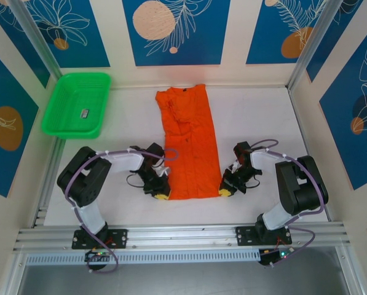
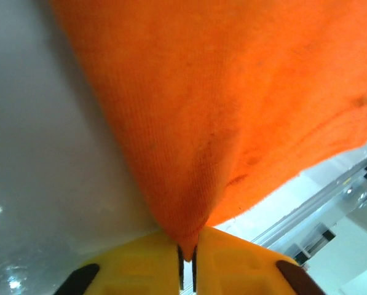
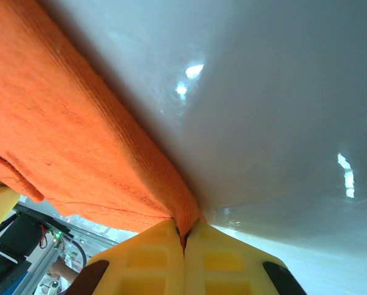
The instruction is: Fold and stack the t-shirts
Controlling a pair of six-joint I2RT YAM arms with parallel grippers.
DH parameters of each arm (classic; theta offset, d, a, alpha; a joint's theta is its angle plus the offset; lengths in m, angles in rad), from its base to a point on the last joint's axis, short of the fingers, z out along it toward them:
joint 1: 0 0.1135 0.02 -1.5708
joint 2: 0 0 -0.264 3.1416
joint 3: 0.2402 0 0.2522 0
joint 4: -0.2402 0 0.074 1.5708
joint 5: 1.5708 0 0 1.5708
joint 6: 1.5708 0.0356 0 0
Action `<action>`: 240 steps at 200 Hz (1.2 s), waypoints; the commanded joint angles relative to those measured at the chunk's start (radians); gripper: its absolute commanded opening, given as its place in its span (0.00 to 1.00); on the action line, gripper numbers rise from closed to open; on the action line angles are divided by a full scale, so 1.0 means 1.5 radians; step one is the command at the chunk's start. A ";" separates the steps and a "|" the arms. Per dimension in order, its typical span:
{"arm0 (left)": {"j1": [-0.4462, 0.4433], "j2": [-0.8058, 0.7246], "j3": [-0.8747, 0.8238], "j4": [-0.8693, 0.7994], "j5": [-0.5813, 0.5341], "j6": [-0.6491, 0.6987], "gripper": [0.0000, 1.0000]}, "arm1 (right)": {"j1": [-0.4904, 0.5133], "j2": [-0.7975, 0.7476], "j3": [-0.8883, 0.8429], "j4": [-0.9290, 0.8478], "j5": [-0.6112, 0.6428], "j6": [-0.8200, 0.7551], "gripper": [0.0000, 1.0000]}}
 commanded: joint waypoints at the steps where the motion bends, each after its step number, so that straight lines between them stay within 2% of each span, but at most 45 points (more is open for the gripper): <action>1: -0.007 0.011 0.013 -0.022 -0.054 -0.003 0.01 | 0.004 0.010 0.010 -0.012 -0.009 -0.011 0.01; 45: -0.008 -0.033 0.007 -0.046 -0.115 0.000 0.00 | 0.014 -0.019 0.002 -0.033 -0.032 -0.013 0.00; 86: -0.007 -0.127 -0.055 -0.078 -0.084 0.006 0.00 | 0.050 -0.052 -0.009 -0.067 -0.080 -0.003 0.00; 115: -0.003 -0.204 -0.074 -0.136 -0.083 0.007 0.00 | 0.102 -0.079 -0.007 -0.078 -0.113 0.021 0.00; 160: 0.016 -0.295 -0.096 -0.187 -0.112 -0.037 0.00 | 0.175 -0.061 0.036 -0.094 -0.130 0.048 0.00; 200: 0.050 -0.314 -0.053 -0.223 -0.120 -0.039 0.00 | 0.158 -0.060 0.120 -0.133 -0.099 0.028 0.00; 240: 0.104 -0.196 0.129 -0.252 -0.133 -0.015 0.00 | 0.073 -0.033 0.240 -0.146 -0.062 0.041 0.00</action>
